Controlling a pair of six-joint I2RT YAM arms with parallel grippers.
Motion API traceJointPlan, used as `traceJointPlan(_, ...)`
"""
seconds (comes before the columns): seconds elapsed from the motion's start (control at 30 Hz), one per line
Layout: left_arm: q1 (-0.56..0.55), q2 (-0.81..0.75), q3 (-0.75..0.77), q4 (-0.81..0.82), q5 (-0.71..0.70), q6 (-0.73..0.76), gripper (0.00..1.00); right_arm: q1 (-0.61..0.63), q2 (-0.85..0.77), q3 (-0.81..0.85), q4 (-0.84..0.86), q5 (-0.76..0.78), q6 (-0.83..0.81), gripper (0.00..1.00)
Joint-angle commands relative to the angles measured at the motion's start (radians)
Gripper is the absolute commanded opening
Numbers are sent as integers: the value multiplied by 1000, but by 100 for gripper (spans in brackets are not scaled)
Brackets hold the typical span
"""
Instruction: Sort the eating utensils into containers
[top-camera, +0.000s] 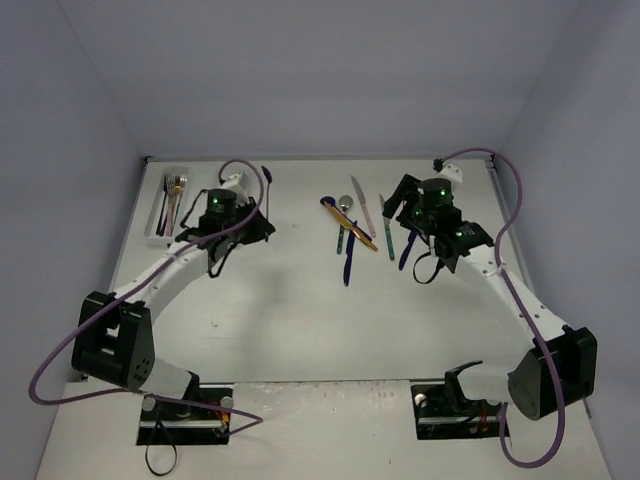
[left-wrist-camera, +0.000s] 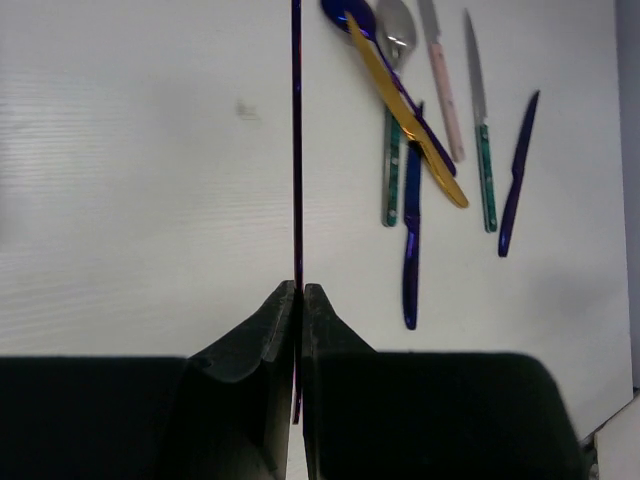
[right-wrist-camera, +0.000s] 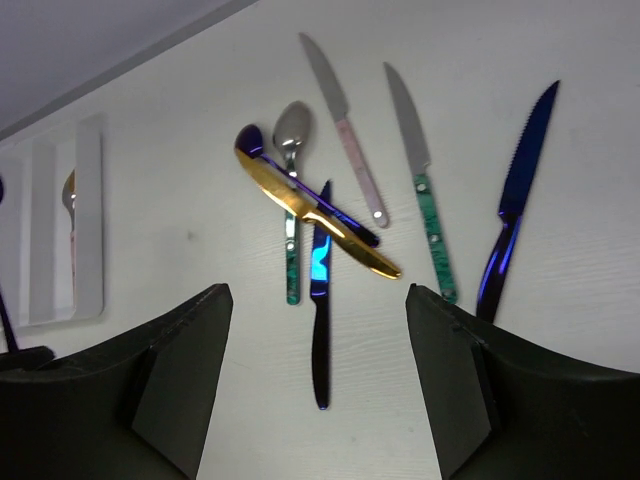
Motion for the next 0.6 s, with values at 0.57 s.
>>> traceJointPlan(0.57, 424, 523, 554, -326, 365, 193, 0, -91, -59, -65, 48, -75, -87, 69)
